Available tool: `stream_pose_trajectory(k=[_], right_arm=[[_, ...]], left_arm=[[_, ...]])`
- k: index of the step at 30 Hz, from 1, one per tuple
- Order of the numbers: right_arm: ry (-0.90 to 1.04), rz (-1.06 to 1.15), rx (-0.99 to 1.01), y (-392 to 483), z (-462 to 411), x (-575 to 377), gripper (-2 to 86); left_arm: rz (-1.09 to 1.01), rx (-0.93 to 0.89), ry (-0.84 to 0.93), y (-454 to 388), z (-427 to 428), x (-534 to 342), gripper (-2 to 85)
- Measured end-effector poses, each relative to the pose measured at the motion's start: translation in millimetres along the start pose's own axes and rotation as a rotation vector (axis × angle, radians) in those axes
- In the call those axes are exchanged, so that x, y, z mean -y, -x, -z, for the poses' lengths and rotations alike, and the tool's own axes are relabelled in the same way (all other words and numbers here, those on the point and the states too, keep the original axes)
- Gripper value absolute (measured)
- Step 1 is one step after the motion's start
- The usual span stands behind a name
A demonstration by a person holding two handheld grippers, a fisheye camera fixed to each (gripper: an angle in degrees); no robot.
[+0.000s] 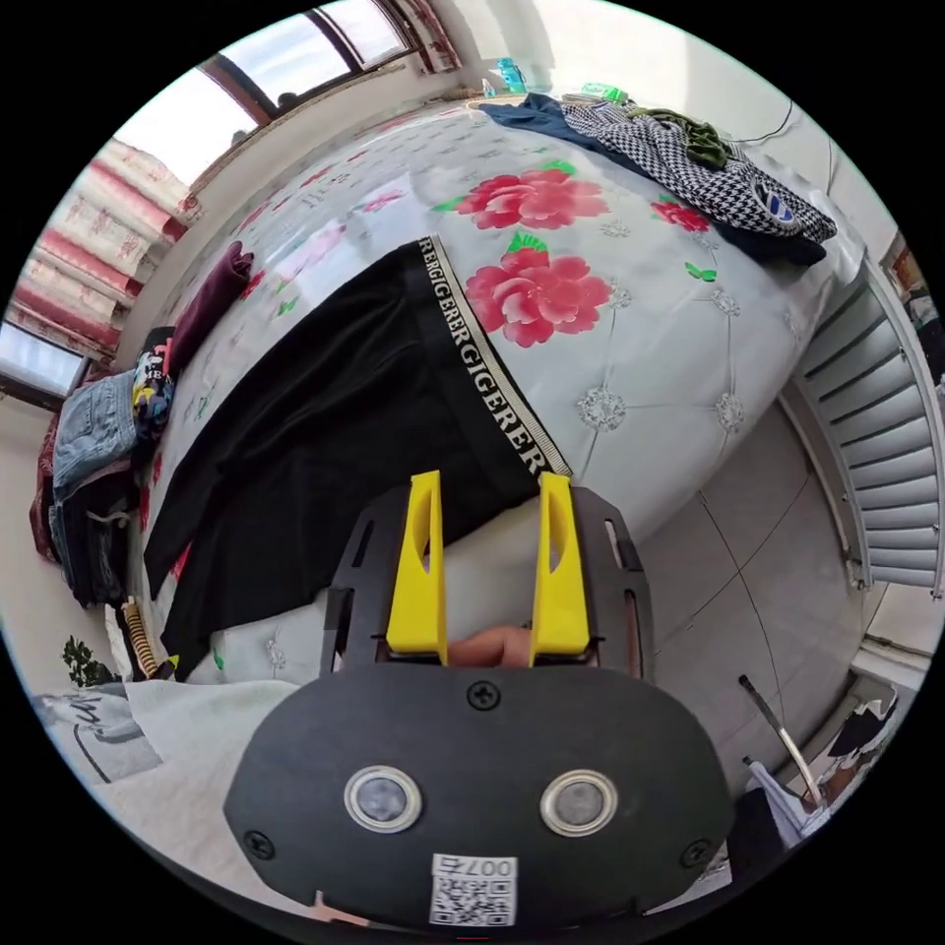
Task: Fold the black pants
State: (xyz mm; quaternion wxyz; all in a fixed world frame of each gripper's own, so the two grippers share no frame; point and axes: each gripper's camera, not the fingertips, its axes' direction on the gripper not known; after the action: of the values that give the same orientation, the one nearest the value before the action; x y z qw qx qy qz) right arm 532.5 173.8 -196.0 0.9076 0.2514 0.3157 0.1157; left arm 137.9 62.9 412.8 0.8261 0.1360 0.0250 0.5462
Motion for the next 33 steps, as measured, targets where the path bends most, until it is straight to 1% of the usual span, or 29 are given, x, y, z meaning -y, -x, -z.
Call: stream_pose_trajectory(k=[1,2,3,4,5,6,9,11,13,14,15,20,23,24,27,29,33], right_arm=[[0.001,0.004,-0.034,4.2,-1.5,1.5,8.3],[0.008,0.036,-0.125,13.7,-5.7,4.3,7.6],[0.011,0.127,-0.198,25.1,-10.0,4.8,6.6],[0.011,0.191,-0.213,30.8,-11.4,3.8,5.9],[0.016,0.285,-0.246,37.9,-13.0,2.7,4.5],[0.049,0.353,-0.267,41.7,-13.6,4.0,3.2],[0.098,0.388,-0.341,27.5,-7.3,9.3,1.8],[0.111,0.356,-0.303,7.7,2.6,10.7,1.6],[0.12,0.313,-0.195,-11.8,12.4,10.6,1.9],[0.116,0.287,-0.112,-22.7,19.1,10.4,2.2],[0.086,0.265,-0.072,-30.8,27.5,9.6,2.6],[-0.028,0.217,0.031,-40.1,54.0,22.0,3.6],[-0.076,0.25,0.035,-25.3,59.8,41.2,3.8],[-0.056,0.287,0.042,-17.2,61.2,50.7,3.7],[-0.068,0.382,0.035,-2.6,65.4,68.9,4.0],[-0.07,0.398,0.04,1.2,62.3,83.3,4.2],[-0.046,0.396,0.154,17.9,40.6,129.3,4.3]], left_arm=[[-0.018,0.027,0.016,-4.1,-5.5,2.6,7.4],[-0.076,0.07,-0.011,-12.1,-7.2,4.5,6.9],[-0.121,0.097,-0.009,-17.0,-11.5,6.2,6.0],[-0.14,0.102,-0.006,-18.0,-13.0,6.6,5.5],[-0.162,0.113,0.011,-17.9,-15.8,8.0,2.3],[-0.17,0.131,0.051,-15.8,-19.0,10.1,0.5],[-0.168,0.166,0.162,-6.0,-25.0,11.1,-0.6],[-0.155,0.121,0.18,0.0,-27.0,3.6,-0.6],[-0.12,0.043,0.161,6.4,-26.1,-6.5,-0.5],[-0.079,0.005,0.129,11.6,-24.7,-14.3,-0.2],[-0.032,-0.016,0.108,17.6,-23.9,-21.1,0.2],[0.135,0.006,0.013,41.6,-4.4,-43.0,2.8],[0.191,0.006,-0.069,48.9,12.8,-45.9,3.8],[0.204,-0.008,-0.092,48.8,16.7,-42.9,4.0],[0.199,-0.038,-0.126,37.1,18.3,-28.7,4.3],[0.17,-0.045,-0.131,21.3,13.5,-16.7,4.3],[0.087,-0.08,-0.118,-25.6,-6.1,17.7,4.4]])
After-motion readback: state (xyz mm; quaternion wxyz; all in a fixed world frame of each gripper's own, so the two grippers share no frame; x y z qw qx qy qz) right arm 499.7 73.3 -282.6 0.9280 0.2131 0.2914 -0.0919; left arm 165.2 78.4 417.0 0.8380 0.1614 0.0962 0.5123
